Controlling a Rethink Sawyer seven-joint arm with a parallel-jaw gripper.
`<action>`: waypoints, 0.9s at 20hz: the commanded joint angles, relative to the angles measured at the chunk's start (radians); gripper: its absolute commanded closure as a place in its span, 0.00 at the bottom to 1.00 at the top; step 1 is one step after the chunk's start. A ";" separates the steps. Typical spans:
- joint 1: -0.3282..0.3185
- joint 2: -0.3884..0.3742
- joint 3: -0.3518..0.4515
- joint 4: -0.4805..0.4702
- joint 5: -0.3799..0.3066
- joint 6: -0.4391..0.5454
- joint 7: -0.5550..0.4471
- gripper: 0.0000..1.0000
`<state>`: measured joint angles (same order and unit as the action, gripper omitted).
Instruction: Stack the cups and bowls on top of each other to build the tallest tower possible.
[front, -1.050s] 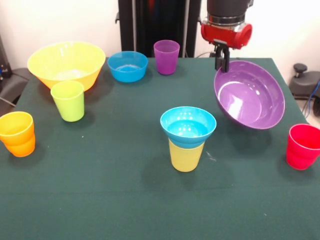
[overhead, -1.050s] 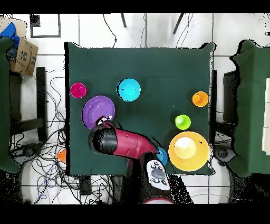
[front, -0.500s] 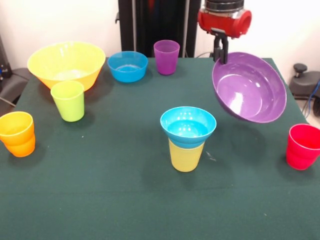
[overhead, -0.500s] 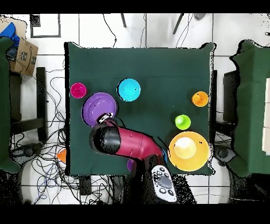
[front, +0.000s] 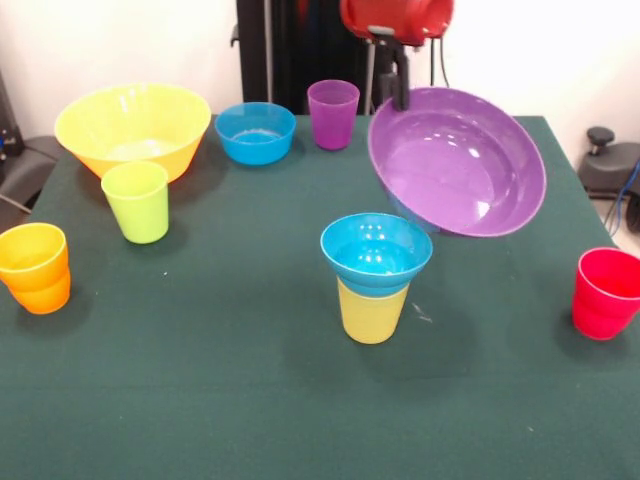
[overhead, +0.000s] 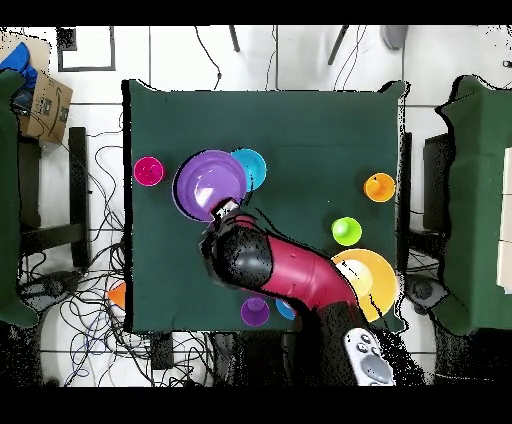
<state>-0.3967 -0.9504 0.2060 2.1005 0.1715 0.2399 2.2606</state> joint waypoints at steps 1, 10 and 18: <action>-0.078 -0.015 0.180 0.063 -0.045 -0.009 -0.021 1.00; -0.180 0.020 0.271 0.082 -0.089 -0.054 -0.017 1.00; -0.186 0.033 0.274 0.084 -0.133 -0.094 0.013 1.00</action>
<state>-0.5783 -0.9588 0.3941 2.1405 0.1159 0.2047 2.2606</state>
